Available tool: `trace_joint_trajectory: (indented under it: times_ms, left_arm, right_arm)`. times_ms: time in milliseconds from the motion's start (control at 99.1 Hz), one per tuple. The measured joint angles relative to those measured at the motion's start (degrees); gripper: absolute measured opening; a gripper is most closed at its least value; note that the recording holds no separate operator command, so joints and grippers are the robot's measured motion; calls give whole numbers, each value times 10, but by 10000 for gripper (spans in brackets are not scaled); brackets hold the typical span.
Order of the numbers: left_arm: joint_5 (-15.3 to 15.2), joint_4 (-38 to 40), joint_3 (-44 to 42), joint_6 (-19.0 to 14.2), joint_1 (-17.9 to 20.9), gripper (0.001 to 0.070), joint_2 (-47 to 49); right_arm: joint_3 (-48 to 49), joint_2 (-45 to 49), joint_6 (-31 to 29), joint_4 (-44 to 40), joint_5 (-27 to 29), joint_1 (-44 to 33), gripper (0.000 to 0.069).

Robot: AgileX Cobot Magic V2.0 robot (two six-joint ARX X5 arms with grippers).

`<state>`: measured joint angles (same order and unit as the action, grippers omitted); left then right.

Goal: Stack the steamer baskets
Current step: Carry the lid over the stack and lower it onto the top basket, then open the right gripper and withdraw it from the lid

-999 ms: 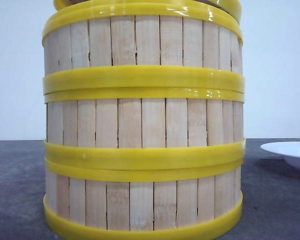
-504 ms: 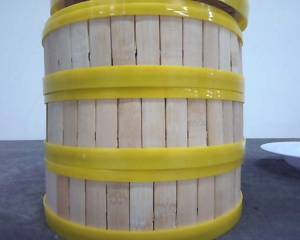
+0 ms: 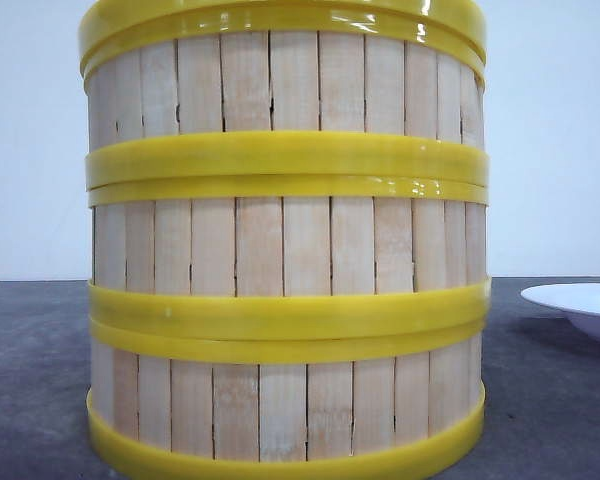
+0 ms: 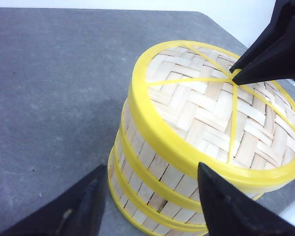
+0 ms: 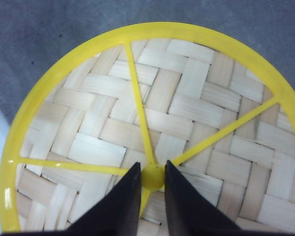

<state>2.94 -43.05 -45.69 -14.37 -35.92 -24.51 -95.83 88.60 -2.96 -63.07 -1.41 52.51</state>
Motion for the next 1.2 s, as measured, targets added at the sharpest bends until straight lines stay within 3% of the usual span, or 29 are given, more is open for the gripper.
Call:
trace_joint_trajectory:
  times_ms: [353,565,888,1059,1200]
  left_arm:
    - [0,0,0,0,0,347,0]
    - [0,0,0,0,0,347,0]
    - [0,0,0,0,0,347,0]
    - [0,0,0,0,0,347,0]
    - [0,0,0,0,0,347,0]
  right_arm:
    - [0,4,0,8,0,0,61]
    - [0,4,1,-3,0,0,270]
    - [-41,-24,3,-16,31,0,310]
    - [-101,-88,4,-20,80,0,445]
    - [-106,-153,8,-24,139,0,476]
